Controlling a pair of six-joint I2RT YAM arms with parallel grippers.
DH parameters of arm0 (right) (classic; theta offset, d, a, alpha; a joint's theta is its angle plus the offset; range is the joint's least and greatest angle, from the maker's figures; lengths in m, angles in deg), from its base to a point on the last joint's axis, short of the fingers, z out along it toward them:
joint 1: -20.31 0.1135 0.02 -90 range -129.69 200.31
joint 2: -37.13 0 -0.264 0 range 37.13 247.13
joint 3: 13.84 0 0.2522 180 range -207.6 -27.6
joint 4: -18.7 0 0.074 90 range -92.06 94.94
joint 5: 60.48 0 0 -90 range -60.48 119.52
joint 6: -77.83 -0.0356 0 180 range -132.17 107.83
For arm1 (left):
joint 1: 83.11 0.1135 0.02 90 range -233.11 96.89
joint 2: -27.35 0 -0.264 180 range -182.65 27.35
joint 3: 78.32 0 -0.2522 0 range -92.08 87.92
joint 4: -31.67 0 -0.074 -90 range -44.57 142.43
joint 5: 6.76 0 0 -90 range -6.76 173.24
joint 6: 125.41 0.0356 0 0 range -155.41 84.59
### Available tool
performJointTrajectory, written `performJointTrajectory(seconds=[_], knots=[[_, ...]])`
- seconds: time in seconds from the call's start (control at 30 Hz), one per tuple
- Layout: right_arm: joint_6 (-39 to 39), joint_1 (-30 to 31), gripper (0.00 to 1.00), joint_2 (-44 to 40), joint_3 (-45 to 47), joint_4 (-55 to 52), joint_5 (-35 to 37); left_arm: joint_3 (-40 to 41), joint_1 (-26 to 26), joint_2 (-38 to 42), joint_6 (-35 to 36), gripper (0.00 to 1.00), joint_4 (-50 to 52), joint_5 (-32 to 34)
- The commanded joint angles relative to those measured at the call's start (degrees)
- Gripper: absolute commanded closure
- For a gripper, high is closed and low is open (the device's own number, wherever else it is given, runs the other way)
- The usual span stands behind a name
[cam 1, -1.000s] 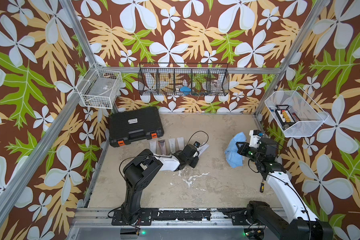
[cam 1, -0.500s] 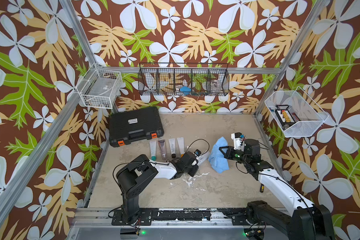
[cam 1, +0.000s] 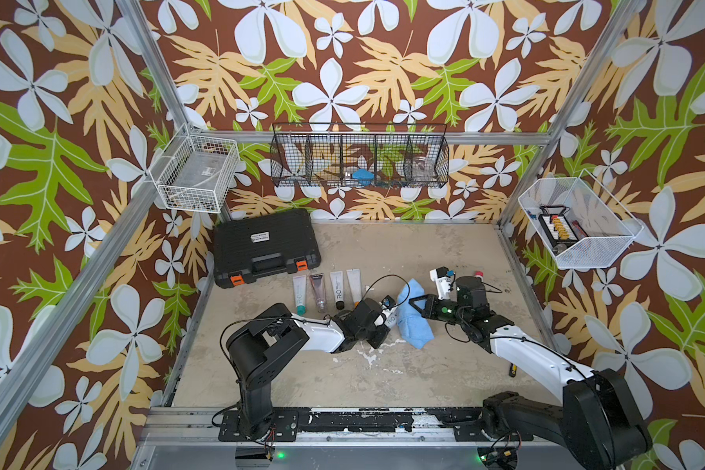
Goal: Wipe the surface of the toothpaste tube
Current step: Wipe the dirt from the toothpaste tube.
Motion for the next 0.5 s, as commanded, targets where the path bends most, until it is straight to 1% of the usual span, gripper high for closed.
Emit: performJointTrajectory(seconds=[0.0,0.27,0.47], knots=[[-2.90,2.11,1.00,2.49,0.50,5.49,-1.51,0.14,0.09,0.42,1.15,0.79,-1.69,-1.23],[-4.17,6.55,1.00,11.01,1.46,11.01,-0.44,-0.59,0.01,-0.75,1.60,0.81,-1.62,-2.51],[-3.79,7.79,1.00,14.70,2.21,13.04,1.27,-0.35,0.05,-0.58,1.78,0.82,-2.15,-2.72]])
